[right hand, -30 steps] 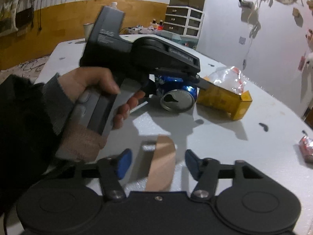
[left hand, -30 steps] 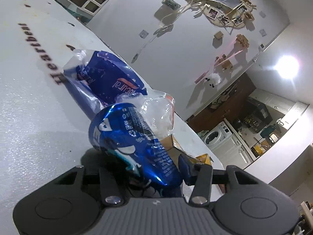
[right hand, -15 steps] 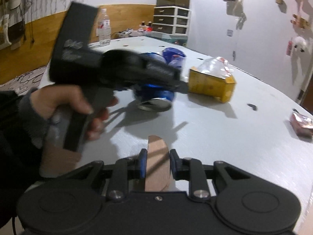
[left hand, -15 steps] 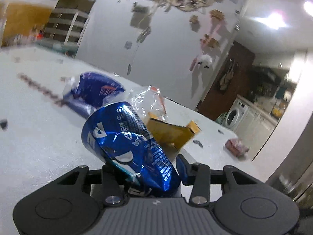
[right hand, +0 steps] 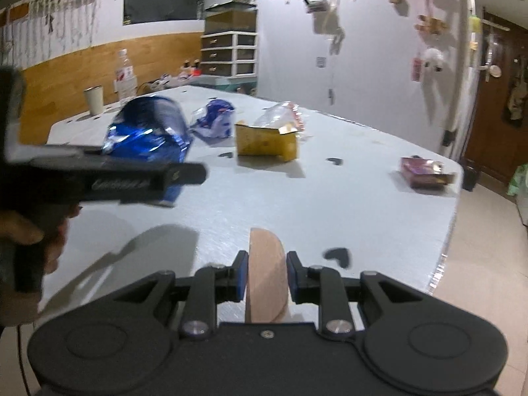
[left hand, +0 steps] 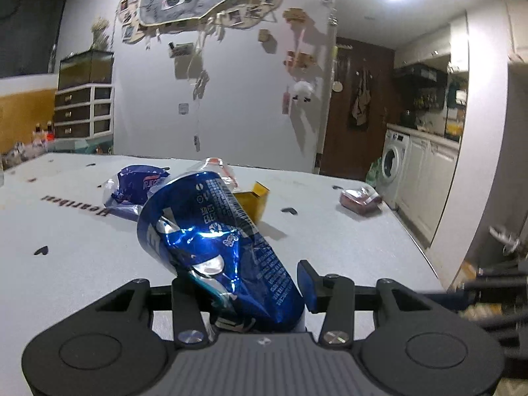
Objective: Collect trash
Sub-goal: 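Lift the blue can with left tool while right tool carries the wooden piece toward the bin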
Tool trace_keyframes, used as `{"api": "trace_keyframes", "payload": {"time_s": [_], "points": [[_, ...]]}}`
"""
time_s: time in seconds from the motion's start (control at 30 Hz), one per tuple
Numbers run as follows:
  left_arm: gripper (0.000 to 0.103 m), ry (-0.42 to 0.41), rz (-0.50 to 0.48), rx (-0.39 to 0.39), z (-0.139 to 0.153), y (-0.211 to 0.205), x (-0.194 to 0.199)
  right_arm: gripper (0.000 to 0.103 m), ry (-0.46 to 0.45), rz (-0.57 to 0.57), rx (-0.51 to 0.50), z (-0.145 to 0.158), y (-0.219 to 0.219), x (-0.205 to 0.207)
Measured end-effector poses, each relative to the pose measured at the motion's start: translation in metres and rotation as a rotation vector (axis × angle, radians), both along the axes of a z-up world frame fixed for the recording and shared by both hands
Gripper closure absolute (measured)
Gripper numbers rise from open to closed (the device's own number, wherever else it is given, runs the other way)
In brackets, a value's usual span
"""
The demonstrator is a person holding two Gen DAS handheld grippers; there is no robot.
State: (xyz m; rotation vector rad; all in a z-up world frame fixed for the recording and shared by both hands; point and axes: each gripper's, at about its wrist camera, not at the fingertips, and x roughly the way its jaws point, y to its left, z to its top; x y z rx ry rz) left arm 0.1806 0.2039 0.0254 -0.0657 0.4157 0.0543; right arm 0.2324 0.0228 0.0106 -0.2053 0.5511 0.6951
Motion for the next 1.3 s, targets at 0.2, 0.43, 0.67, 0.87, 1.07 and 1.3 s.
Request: {"api": "trace_keyframes", "payload": {"time_s": [0.2,0.43,0.67,0.87,1.07,1.3], "points": [[0.057,-0.005,-0.018,0.033,0.007,-0.026,-0.025,0.078,-0.015,-0.043,0.020,0.005,-0.027,-0.012],[0.057,-0.013,-0.033,0.078,0.014,-0.054,-0.047,0.078,-0.038,-0.097,0.046,0.011,-0.055,-0.027],[0.057,-0.023,-0.057,0.088,0.016,-0.081,-0.058,0.078,-0.055,-0.159,0.084,0.017,-0.088,-0.038],[0.057,-0.028,-0.098,0.077,0.015,-0.107,-0.059,0.078,-0.069,-0.203,0.095,0.019,-0.120,-0.048],[0.057,-0.032,-0.158,0.069,0.014,-0.143,-0.053,0.078,-0.078,-0.255,0.098,0.017,-0.158,-0.059],[0.057,-0.032,-0.228,0.071,0.009,-0.188,-0.046,0.078,-0.078,-0.330,0.095,0.009,-0.205,-0.067]]}}
